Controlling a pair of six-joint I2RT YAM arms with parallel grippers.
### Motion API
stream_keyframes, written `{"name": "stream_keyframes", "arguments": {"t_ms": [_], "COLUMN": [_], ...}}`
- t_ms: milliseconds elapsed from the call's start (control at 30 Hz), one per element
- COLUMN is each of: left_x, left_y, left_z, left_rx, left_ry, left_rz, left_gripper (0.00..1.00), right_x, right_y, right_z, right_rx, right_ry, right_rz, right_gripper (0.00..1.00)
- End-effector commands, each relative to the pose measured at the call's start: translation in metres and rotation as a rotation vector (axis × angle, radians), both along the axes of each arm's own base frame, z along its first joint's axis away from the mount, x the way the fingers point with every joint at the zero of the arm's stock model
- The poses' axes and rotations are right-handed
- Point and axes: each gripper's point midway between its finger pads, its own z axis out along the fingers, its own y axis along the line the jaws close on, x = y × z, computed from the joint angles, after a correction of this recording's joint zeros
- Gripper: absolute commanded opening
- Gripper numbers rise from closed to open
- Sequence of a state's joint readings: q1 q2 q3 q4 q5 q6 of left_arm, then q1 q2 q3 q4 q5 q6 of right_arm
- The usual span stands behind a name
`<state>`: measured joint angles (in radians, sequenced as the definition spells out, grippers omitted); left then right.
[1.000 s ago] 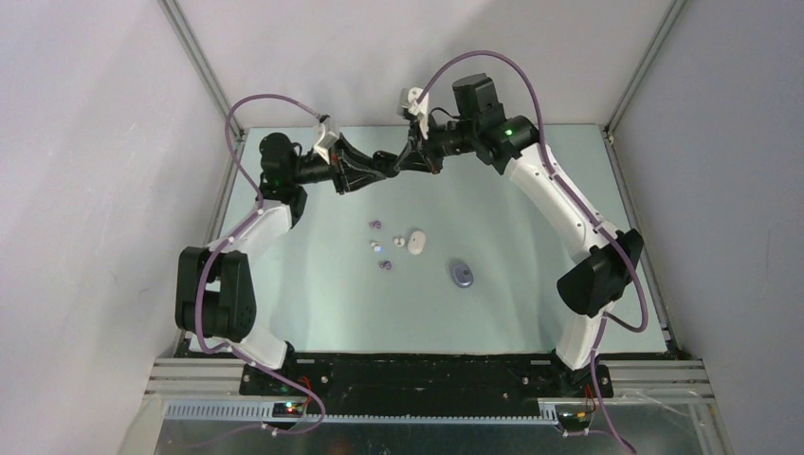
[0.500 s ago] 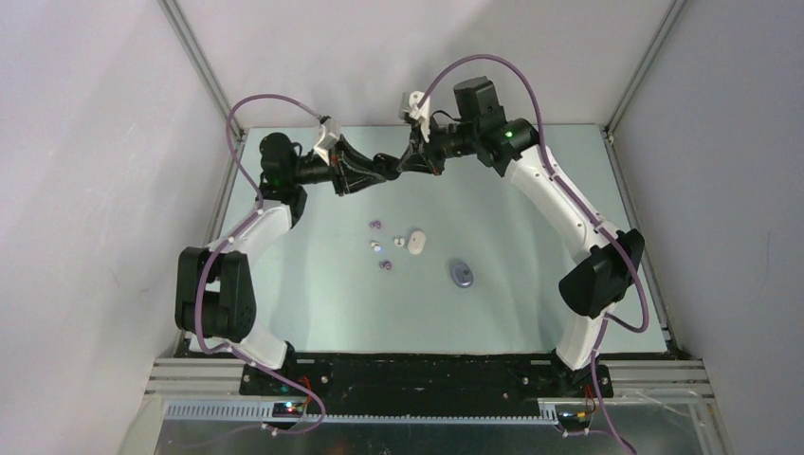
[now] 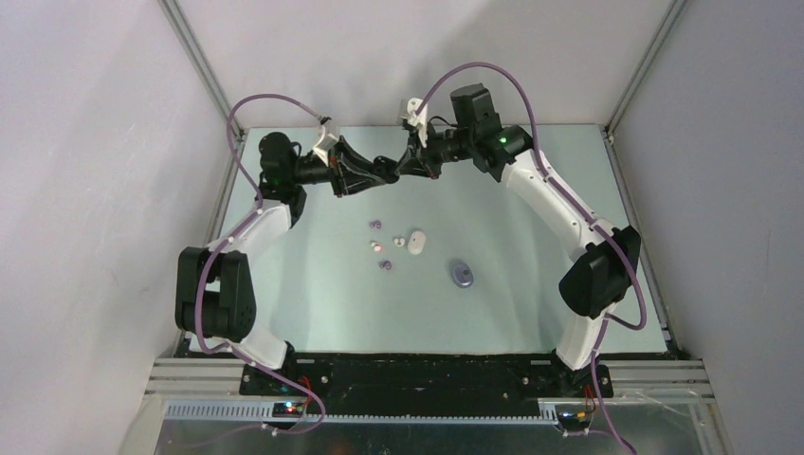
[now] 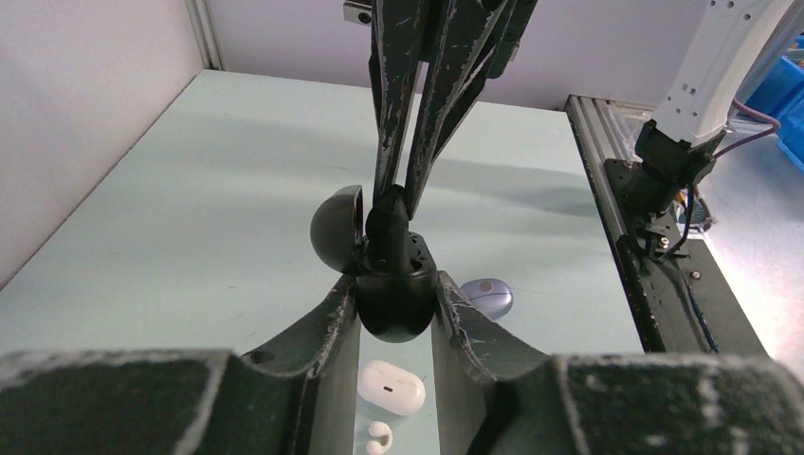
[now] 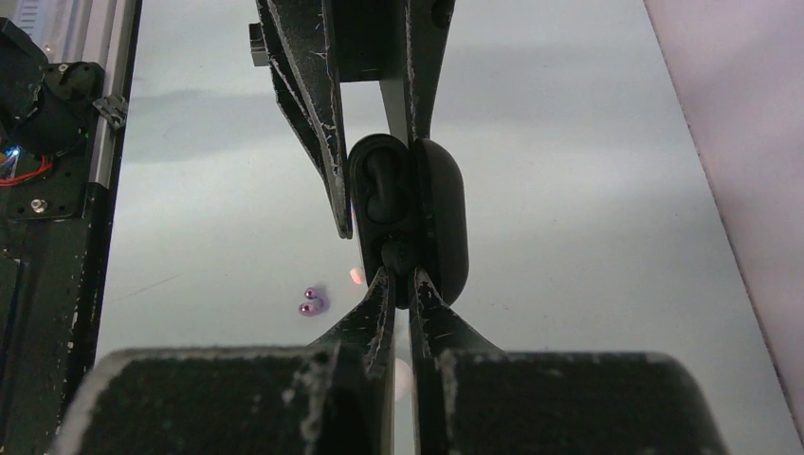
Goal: Insert the wireless bluetooth earbuds into the charging case
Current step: Insert the right earbud into the right side groove of the charging case.
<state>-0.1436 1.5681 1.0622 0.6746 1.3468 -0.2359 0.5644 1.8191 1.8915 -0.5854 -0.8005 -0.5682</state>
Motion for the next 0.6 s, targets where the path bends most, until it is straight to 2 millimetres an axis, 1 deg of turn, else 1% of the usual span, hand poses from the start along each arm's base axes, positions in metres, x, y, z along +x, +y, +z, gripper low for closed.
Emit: {"name": "stream_keyframes", "arguments": {"t_ms": [0, 133, 300, 367, 500, 567], "left_x": [-0.009, -0.008, -0.004, -0.003, -0.004, -0.004], "left_y": [-0.002, -0.002, 0.002, 0.003, 0.003, 0.003], "left_z": [0.028, 0.028, 0.03, 0.032, 0.033, 0.033], "left_rx": [-0.01, -0.013, -0.02, -0.023, -0.025, -0.024], "left_ry": [-0.093, -0.082, -0.065, -0.061, -0.054, -0.054], "left_rz": [-0.041, -0.035, -0.022, -0.016, -0.018, -0.019], "left_gripper": [0.0, 0.0, 0.0, 0.0, 0.0, 0.0], "right_x": [-0.003, -0.004, -0.003, -0.002, -0.002, -0.002], "right_y": [0.005, 0.009, 0.007, 0.006, 0.007, 0.008], "right_z": [0.022, 0.024, 0.026, 0.023, 0.01, 0.007], "right_rx": [0.063, 0.093, 0.131, 0.137, 0.127, 0.122], "right_ry": [-0.055, -0.036, 0.016, 0.041, 0.07, 0.071], "right_rz": [0.007, 0.013, 0.011, 0.005, -0.001, 0.002], "right_gripper": [0.0, 0.0, 0.0, 0.0, 0.0, 0.03]}}
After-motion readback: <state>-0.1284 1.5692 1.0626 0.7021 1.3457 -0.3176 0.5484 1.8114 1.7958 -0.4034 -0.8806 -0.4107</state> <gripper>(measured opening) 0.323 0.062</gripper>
